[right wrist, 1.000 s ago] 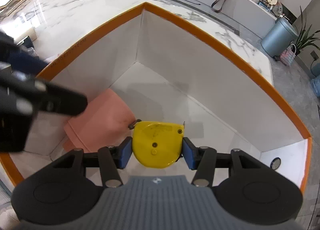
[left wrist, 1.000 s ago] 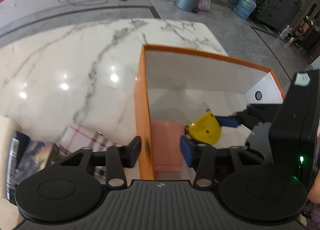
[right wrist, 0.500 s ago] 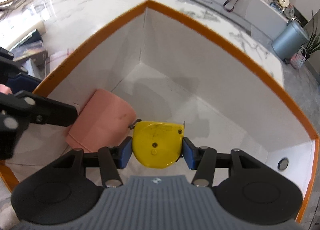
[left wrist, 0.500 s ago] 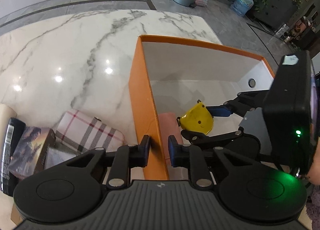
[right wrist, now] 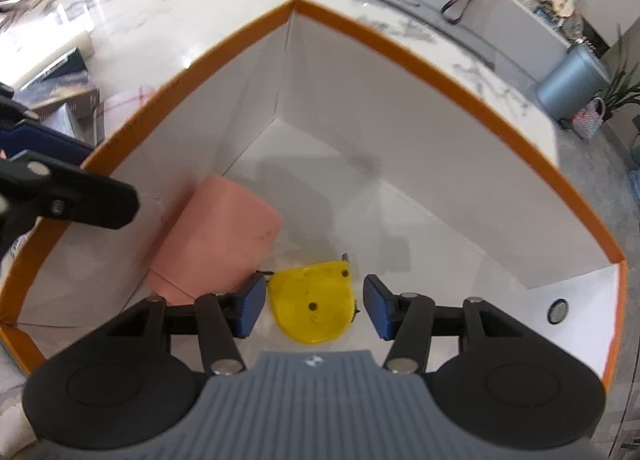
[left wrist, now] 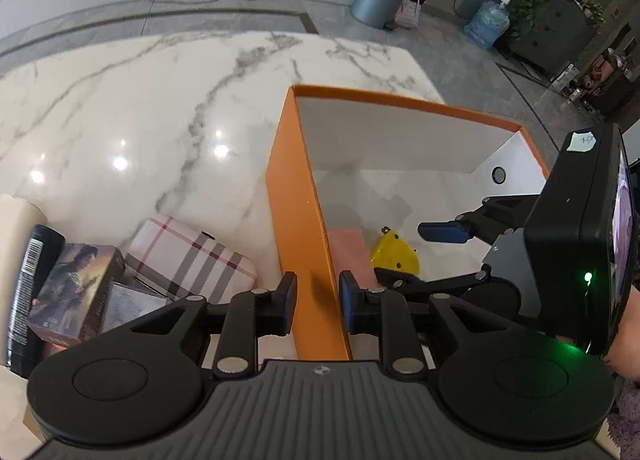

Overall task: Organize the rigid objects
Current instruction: 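Open both tools to drop the pink bottle and tape measure into the box, then move both tools back over the cluster of items on the table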

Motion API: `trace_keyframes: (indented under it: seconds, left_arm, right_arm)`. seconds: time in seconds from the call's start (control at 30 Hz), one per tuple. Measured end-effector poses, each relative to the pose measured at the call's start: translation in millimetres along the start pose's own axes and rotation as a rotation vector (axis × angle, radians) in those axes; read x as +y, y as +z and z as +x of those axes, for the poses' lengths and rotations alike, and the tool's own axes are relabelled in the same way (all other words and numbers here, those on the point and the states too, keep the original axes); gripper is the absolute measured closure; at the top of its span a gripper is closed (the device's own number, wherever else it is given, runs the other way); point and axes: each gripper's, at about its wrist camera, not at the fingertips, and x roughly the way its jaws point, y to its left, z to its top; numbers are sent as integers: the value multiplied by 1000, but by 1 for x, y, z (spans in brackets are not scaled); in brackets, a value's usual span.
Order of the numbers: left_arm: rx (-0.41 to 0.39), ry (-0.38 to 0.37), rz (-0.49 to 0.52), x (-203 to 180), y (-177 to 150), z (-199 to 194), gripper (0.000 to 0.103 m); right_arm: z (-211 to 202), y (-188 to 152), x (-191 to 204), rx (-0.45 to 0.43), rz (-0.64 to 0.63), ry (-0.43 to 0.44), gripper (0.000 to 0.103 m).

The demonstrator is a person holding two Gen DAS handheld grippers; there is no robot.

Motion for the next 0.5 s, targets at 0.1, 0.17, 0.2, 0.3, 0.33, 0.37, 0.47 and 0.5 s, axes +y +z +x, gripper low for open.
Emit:
trace_keyframes:
  seconds: [0.1,0.17,0.2,0.3,0.33,0.37,0.47,0.5]
  left_arm:
    - [-29,3,22,1,-3,-13,71]
    - [-47,5,35,3,-5,-21,66]
    - [-58,10,43,4,-6,-27,66]
    - [-104,68,53,11,-10,-44,64]
    - [-121,72,45,15,-11,-49,56]
    - [-136,68,30,20,-13,-55,50]
    - [-191,82,-5,35,-21,-72,32]
    - [-205,102,-3,39,-24,-77,31]
  right_arm:
    - [-16,-1,-1,-59,35,-16,48]
    - [-29,-1,0,-109,58,-24,48]
    - [-36,-1,0,-138,71,-18,48]
    - [-57,0,4,-226,117,14,46]
    - [-64,1,8,-262,128,25,45]
    - [-69,2,11,-287,133,30,43]
    - [-83,5,27,-355,129,60,42]
    - [-87,7,33,-372,124,75,42]
